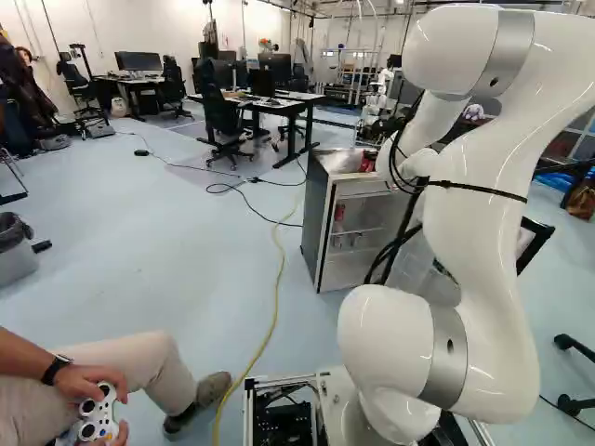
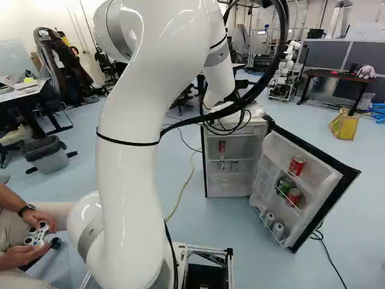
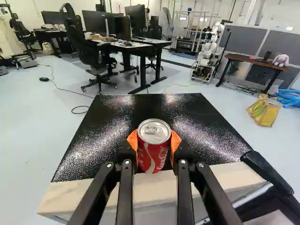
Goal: Grab a drink from the fridge
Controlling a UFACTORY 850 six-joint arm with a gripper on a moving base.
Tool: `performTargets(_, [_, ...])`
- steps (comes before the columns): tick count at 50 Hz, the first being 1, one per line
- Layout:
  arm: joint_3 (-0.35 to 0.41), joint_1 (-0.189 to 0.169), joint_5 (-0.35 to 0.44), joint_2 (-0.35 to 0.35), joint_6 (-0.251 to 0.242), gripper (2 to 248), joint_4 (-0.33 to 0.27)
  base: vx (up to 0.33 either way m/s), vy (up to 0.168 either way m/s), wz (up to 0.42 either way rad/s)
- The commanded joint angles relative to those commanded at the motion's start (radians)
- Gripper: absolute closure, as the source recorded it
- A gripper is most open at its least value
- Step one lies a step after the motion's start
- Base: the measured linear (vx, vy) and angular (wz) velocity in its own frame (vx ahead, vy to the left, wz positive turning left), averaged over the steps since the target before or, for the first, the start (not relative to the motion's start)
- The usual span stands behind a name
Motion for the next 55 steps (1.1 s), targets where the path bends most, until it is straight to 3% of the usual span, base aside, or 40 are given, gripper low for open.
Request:
performTargets(3, [0.0, 0.0, 0.0, 0.0, 0.0, 162, 0.0, 0.0, 0.0, 0.0])
performTargets(4, [0.0, 0.0, 0.0, 0.0, 0.0, 139, 0.0, 0.0, 0.0, 0.0])
performTargets(8, [0.0, 0.0, 0.0, 0.0, 0.0, 139, 0.0, 0.0, 0.0, 0.0])
performTargets(9, [0.0, 0.0, 0.0, 0.0, 0.0, 107, 0.0, 0.0, 0.0, 0.0])
performTargets(14, [0.0, 0.0, 0.0, 0.0, 0.0, 107, 0.0, 0.0, 0.0, 0.0])
performTargets(15, [0.0, 0.0, 0.0, 0.0, 0.0, 73, 0.0, 0.0, 0.0, 0.0])
performTargets(19, [0.001, 0.0, 0.0, 0.001, 0.0, 73, 0.0, 0.0, 0.0, 0.0])
performTargets(20, [0.003, 0.0, 0.0, 0.002, 0.0, 37, 0.0, 0.0, 0.0, 0.0])
performTargets(24, [0.013, -0.001, 0.0, 0.01, 0.0, 37, 0.0, 0.0, 0.0, 0.0])
performTargets(25, [0.017, -0.002, 0.0, 0.013, 0.0, 5, 0.0, 0.0, 0.0, 0.0])
performTargets(39, [0.09, -0.012, 0.0, 0.07, 0.0, 3, 0.0, 0.0, 0.0, 0.0])
performTargets(55, [0.15, -0.052, -0.005, 0.141, 0.0, 3, 0.0, 0.0, 0.0, 0.0])
